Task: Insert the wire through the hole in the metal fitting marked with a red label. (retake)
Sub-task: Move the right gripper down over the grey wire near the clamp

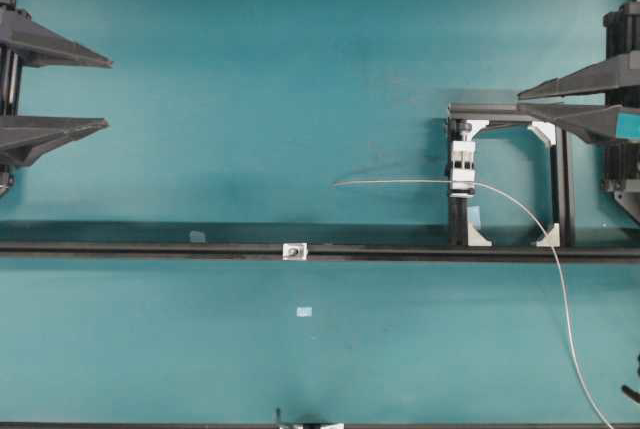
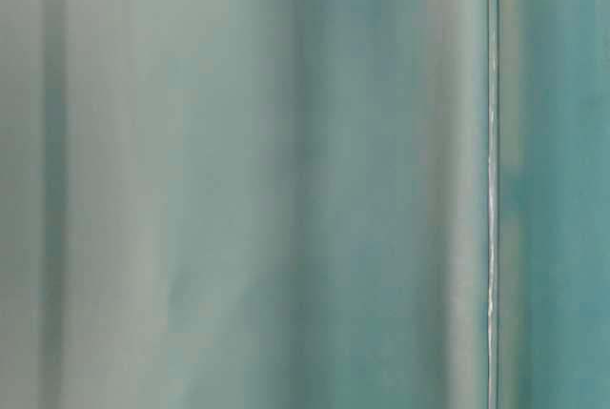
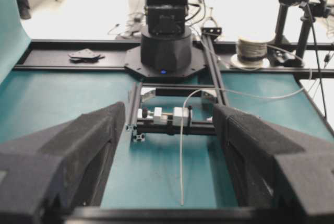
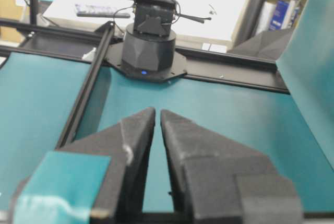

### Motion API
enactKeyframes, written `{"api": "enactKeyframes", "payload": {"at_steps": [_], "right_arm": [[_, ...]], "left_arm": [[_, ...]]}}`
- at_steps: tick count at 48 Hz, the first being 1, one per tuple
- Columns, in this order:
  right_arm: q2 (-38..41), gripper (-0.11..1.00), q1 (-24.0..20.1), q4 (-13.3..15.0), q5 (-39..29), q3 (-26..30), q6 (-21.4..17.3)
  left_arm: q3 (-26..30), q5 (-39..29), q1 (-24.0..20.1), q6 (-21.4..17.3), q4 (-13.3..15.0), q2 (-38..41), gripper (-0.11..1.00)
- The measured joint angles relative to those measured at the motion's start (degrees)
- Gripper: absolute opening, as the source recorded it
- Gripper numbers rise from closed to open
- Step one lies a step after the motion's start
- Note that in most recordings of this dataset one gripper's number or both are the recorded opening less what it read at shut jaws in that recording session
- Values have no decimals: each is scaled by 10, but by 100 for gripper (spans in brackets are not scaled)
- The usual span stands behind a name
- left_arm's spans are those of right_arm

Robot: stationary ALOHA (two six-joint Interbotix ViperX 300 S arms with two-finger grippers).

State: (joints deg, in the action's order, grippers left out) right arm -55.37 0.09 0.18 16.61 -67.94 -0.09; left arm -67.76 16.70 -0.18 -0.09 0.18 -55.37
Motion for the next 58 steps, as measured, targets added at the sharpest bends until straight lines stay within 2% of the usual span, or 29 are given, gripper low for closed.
{"api": "enactKeyframes", "payload": {"at_steps": [2,5,8,13,19,25,27,30,34,39,47,52,58], "right_arm": [[0,22,1,0,1,-3,0],[2,9,1,0,6,-14,0],[4,2,0,0,16,-25,-2],[6,0,0,0,36,-35,-14],[7,1,1,0,45,-41,-33],[13,1,3,1,47,-47,-51],[17,6,4,0,46,-49,-54],[22,17,5,0,47,-51,-57],[34,41,6,0,47,-51,-58],[54,70,6,0,47,-51,-59],[101,71,6,0,50,-47,-59],[127,71,6,0,50,-40,-59],[162,71,5,0,50,-33,-59]], "left_arm": [[-4,3,0,-1,2,0,22],[-23,8,2,1,11,2,9],[-35,9,4,-1,12,4,-1],[-42,10,10,-2,13,4,-9],[-46,10,11,-2,13,4,-10],[-50,11,11,-2,13,4,0],[-52,11,11,0,14,4,5],[-56,11,11,2,15,4,17],[-61,11,11,2,15,4,37],[-65,11,11,4,15,5,38],[-68,11,11,4,15,5,47],[-71,14,11,4,15,6,57],[-80,18,11,4,16,6,58]]}}
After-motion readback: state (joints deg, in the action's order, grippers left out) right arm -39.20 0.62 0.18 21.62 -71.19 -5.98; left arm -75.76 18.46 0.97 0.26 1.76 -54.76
